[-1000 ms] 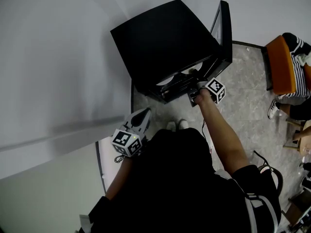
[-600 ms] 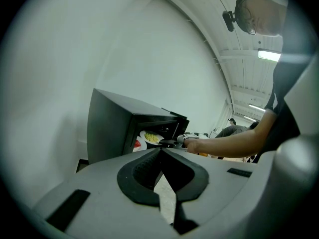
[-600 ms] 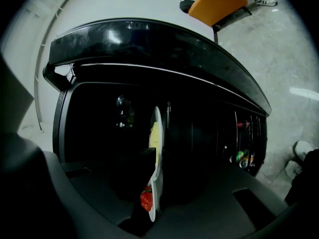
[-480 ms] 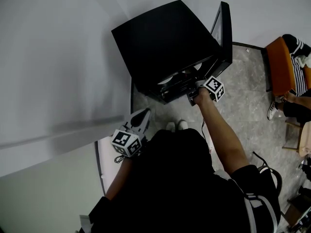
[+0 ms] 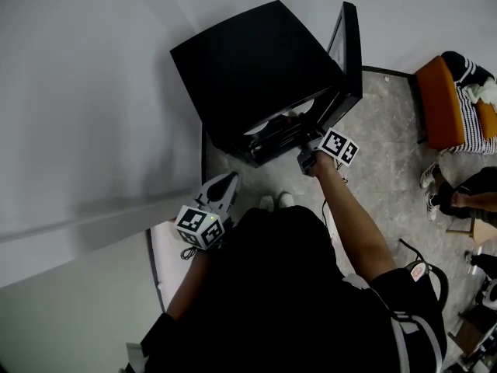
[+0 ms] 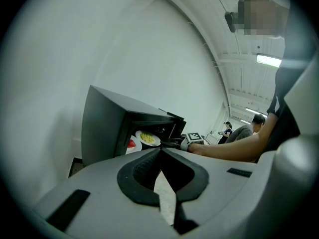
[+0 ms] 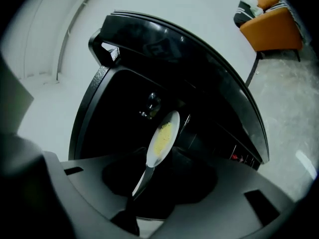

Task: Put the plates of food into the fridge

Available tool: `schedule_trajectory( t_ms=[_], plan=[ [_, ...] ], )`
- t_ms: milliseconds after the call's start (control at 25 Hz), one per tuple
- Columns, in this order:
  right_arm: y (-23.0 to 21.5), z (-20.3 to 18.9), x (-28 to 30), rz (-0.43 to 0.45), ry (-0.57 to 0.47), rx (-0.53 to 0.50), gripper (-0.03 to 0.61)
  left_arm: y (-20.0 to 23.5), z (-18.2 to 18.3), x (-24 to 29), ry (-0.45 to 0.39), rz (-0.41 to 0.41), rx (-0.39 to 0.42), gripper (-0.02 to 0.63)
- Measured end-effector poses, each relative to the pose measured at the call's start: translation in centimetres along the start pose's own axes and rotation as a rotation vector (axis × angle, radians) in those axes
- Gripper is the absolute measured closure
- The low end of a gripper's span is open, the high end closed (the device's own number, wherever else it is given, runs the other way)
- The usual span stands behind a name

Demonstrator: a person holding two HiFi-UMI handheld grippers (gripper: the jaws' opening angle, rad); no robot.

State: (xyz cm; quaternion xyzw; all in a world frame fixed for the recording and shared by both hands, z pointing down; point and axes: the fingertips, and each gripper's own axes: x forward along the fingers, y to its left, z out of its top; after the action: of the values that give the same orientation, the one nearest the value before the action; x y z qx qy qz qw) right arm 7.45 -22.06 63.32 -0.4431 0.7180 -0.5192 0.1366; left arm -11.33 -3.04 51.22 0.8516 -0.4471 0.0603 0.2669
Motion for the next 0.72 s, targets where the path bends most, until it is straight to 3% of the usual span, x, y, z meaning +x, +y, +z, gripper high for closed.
schedule_trajectory(
  t_ms=[360,720],
  plan=[
    [2.5,0.9,-3.1,0.031,-0.032,-0.279,0.426,-0.7,0.2,0.3,-0.014,-0.006,0.001,0.592],
    [6.1,0.3,-6.0,0.101,-0.052,-0.481,0.426,-1.7,0.2,0.7,-0.012,-0.021,0.026,0.592]
  ],
)
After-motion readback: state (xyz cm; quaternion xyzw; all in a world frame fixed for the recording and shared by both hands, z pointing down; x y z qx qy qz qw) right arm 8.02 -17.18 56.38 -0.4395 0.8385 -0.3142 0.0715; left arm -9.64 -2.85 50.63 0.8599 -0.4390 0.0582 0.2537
